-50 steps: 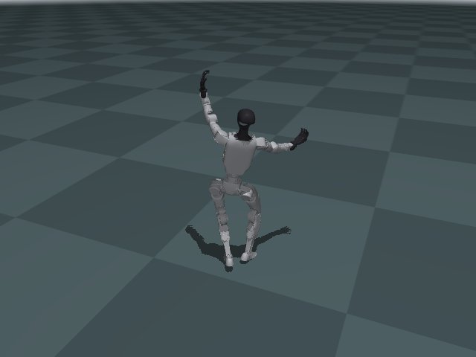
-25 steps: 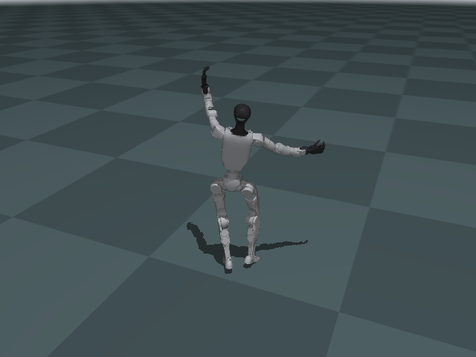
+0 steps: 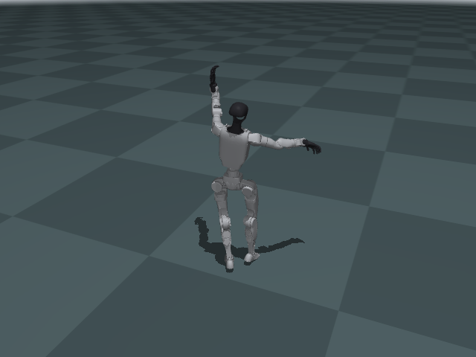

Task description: Dance

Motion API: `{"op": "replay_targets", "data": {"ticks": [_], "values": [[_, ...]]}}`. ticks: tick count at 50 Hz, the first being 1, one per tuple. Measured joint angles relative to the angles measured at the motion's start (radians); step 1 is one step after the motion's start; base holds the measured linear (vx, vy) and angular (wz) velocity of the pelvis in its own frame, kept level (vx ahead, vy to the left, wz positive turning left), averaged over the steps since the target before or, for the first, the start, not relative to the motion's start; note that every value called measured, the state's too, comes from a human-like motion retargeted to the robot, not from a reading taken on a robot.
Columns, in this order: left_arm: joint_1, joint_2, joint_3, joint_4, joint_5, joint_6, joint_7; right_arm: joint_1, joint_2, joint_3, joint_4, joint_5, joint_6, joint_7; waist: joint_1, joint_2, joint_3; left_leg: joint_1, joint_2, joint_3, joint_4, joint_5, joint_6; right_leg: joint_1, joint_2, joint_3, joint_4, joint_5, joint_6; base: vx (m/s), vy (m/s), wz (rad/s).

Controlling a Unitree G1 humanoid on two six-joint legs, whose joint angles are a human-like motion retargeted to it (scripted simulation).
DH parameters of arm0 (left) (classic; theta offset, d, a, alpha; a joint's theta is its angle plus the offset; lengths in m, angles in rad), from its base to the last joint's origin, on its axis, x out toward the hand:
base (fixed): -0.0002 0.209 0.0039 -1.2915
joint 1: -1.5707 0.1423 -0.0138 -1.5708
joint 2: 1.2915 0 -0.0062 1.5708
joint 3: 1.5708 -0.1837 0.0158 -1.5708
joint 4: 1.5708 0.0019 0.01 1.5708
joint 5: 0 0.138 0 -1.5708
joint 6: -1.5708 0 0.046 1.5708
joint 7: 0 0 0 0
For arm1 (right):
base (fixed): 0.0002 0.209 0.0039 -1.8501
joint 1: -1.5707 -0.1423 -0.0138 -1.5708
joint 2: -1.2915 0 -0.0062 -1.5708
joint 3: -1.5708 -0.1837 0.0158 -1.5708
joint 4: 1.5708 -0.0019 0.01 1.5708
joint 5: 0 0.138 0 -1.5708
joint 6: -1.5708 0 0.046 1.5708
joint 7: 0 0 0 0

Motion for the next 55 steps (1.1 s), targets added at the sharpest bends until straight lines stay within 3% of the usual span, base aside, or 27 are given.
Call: {"op": "replay_targets", "data": {"ticks": [2, 5, 10, 14, 17, 22, 27, 34, 42, 45, 50, 55], "values": [[-0.008, -0.003, -0.009, -0.011, -0.013, 0.008, -0.013, 0.008, -0.073, -0.022, -0.055, 0.160, 0.034, 0.152, 0.029, 0.004, -0.007, -0.018, -0.006, -0.022, 0.002, 0.006, 0.000, -0.003, -0.012, -0.014, 0.001, -0.007, 0.006, -0.12, -0.06, 0.58], [-0.023, -0.006, -0.015, -0.031, -0.039, 0.018, -0.026, 0.036, -0.172, -0.144, -0.084, 0.458, 0.017, 0.333, 0.075, 0.017, -0.010, -0.042, -0.019, -0.069, 0.009, 0.015, 0.010, 0.004, -0.037, -0.051, 0.007, -0.028, 0.016, -0.13, -0.03, 0.86], [-0.048, -0.023, -0.015, -0.069, -0.068, 0.022, -0.025, 0.140, -0.216, -0.540, -0.064, 1.041, 0.018, 0.375, 0.159, 0.033, -0.007, -0.060, -0.031, -0.129, 0.024, 0.026, 0.027, 0.042, -0.075, -0.143, 0.029, -0.083, 0.020, -0.03, -0.10, 1.03], [-0.059, -0.033, -0.020, -0.106, -0.108, 0.024, -0.022, 0.241, -0.191, -0.906, -0.051, 1.617, -0.174, 0.294, 0.228, 0.038, 0.004, -0.082, -0.038, -0.176, 0.056, 0.024, 0.050, 0.067, -0.111, -0.223, 0.068, -0.126, 0.028, -0.05, -0.09, 1.10], [-0.059, -0.034, -0.019, -0.126, -0.132, 0.031, -0.028, 0.341, -0.171, -1.161, -0.029, 2.035, -0.239, 0.369, 0.298, 0.036, 0.012, -0.107, -0.044, -0.203, 0.096, 0.013, 0.065, 0.074, -0.133, -0.259, 0.112, -0.162, 0.028, 0.02, -0.09, 0.69], [-0.041, -0.021, -0.016, -0.151, -0.155, 0.031, -0.030, 0.537, -0.093, -1.564, 0.025, 2.561, -0.143, 0.573, 0.392, 0.022, 0.031, -0.179, -0.052, -0.259, 0.229, -0.040, 0.078, 0.049, -0.187, -0.306, 0.242, -0.229, 0.020, 0.03, -0.09, 0.56], [-0.031, -0.039, 0.009, -0.167, -0.176, 0.023, -0.016, 0.697, 0.036, -1.834, 0.057, 2.873, -0.106, 0.602, 0.474, 0.003, 0.054, -0.253, -0.071, -0.277, 0.401, -0.131, 0.087, -0.038, -0.287, -0.313, 0.461, -0.286, 0.007, -0.03, -0.03, 0.46], [-0.002, -0.028, 0.047, -0.172, -0.183, 0.012, -0.003, 0.805, 0.178, -2.006, 0.153, 2.997, -0.002, 0.584, 0.532, -0.039, 0.100, -0.348, -0.137, -0.238, 0.624, -0.245, 0.103, -0.195, -0.454, -0.249, 0.769, -0.364, -0.027, -0.02, 0.03, 0.12], [0.017, -0.001, 0.057, -0.168, -0.186, -0.003, 0.012, 0.915, 0.230, -2.069, 0.251, 2.904, 0.049, 0.530, 0.525, -0.077, 0.141, -0.370, -0.180, -0.229, 0.701, -0.289, 0.112, -0.237, -0.528, -0.221, 0.875, -0.364, -0.039, 0.00, -0.02, 0.04], [0.023, 0.009, 0.052, -0.184, -0.187, -0.004, 0.012, 0.940, 0.210, -2.065, 0.238, 2.792, 0.049, 0.513, 0.533, -0.079, 0.140, -0.356, -0.166, -0.238, 0.649, -0.259, 0.104, -0.215, -0.505, -0.239, 0.837, -0.349, -0.046, -0.05, -0.16, -0.07], [0.148, 0.083, 0.064, -0.258, -0.162, -0.010, 0.046, 0.945, 0.187, -1.970, 0.124, 2.517, 0.028, 0.407, 0.537, -0.050, 0.106, -0.318, -0.093, -0.268, 0.483, -0.166, 0.081, -0.130, -0.392, -0.308, 0.660, -0.287, -0.054, -0.09, -0.24, -0.05], [0.454, 0.144, 0.246, -0.363, -0.034, -0.054, 0.179, 0.944, 0.252, -1.807, -0.096, 2.292, -0.086, 0.148, 0.486, -0.014, 0.094, -0.272, -0.025, -0.344, 0.286, -0.044, 0.054, -0.034, -0.264, -0.365, 0.436, -0.228, -0.030, -0.19, -0.39, 0.57]]}}
